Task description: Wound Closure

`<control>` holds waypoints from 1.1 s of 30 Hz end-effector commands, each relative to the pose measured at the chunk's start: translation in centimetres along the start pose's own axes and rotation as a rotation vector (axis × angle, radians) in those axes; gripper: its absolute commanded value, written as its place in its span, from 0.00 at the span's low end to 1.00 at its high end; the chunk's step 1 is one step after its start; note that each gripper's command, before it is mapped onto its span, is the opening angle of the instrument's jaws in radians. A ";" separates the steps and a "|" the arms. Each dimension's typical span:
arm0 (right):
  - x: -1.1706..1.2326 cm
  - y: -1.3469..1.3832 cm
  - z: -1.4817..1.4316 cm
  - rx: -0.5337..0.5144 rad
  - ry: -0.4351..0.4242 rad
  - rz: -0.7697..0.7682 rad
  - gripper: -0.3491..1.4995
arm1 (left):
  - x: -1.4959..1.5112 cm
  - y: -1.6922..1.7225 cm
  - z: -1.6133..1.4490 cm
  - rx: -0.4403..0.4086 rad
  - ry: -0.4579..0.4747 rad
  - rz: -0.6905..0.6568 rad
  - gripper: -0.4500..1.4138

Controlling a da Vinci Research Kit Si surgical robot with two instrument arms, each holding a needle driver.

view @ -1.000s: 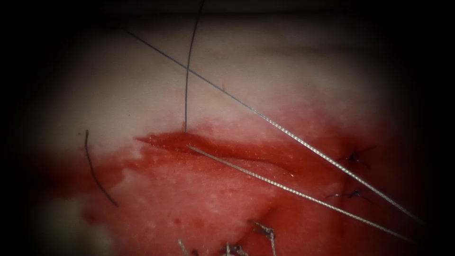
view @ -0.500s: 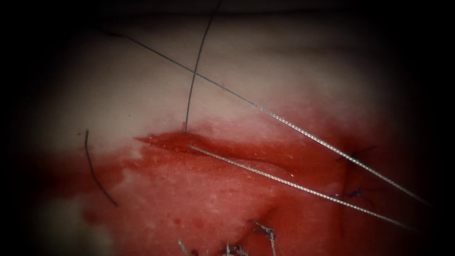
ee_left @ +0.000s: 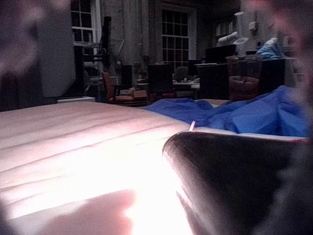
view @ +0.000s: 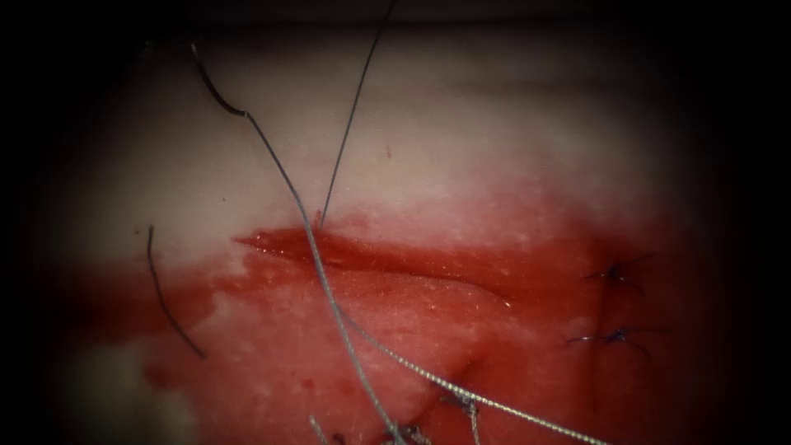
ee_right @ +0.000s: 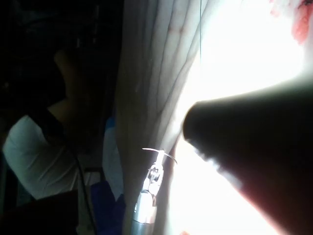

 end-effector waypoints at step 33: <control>-1.28 -0.06 3.37 -0.048 0.207 0.420 0.69 | -0.40 0.69 0.04 -0.603 -0.387 -0.065 0.00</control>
